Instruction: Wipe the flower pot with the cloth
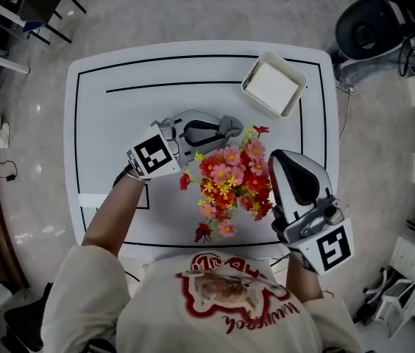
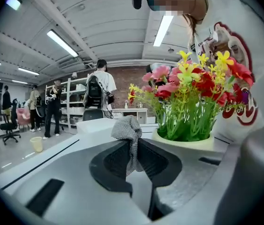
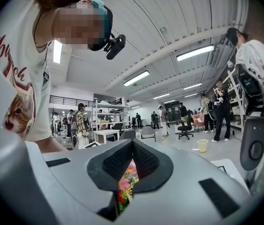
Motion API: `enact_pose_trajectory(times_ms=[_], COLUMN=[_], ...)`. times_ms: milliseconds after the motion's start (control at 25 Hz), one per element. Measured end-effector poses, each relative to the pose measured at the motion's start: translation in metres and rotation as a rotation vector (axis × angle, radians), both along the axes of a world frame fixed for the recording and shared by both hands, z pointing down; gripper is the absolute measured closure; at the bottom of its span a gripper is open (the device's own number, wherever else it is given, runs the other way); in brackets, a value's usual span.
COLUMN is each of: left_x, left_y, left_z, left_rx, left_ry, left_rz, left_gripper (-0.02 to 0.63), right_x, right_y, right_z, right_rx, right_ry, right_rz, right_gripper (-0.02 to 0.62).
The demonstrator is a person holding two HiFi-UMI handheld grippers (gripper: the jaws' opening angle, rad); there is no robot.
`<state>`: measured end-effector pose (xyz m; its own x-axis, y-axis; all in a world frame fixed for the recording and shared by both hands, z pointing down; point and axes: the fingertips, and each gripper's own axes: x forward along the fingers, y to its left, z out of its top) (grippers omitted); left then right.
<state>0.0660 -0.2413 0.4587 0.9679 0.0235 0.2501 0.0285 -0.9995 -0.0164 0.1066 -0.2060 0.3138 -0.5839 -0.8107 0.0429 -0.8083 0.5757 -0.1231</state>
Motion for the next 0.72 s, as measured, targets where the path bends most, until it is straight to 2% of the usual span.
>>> enact_pose_trajectory(times_ms=[240, 440, 720], left_x=[0.008, 0.009, 0.005], left_y=[0.005, 0.012, 0.013], left_z=[-0.001, 0.009, 0.009], left_rx=[-0.036, 0.018, 0.023], left_ry=[0.013, -0.059, -0.071], left_rz=[0.104, 0.199, 0.234], left_gripper=[0.563, 0.563, 0.563], right_x=[-0.003, 0.004, 0.005], right_y=[-0.009, -0.012, -0.013], right_z=[-0.007, -0.002, 0.0], right_rx=[0.018, 0.005, -0.002], right_ry=[-0.041, -0.071, -0.061], right_rz=[-0.007, 0.007, 0.008], right_gripper=[0.597, 0.597, 0.597])
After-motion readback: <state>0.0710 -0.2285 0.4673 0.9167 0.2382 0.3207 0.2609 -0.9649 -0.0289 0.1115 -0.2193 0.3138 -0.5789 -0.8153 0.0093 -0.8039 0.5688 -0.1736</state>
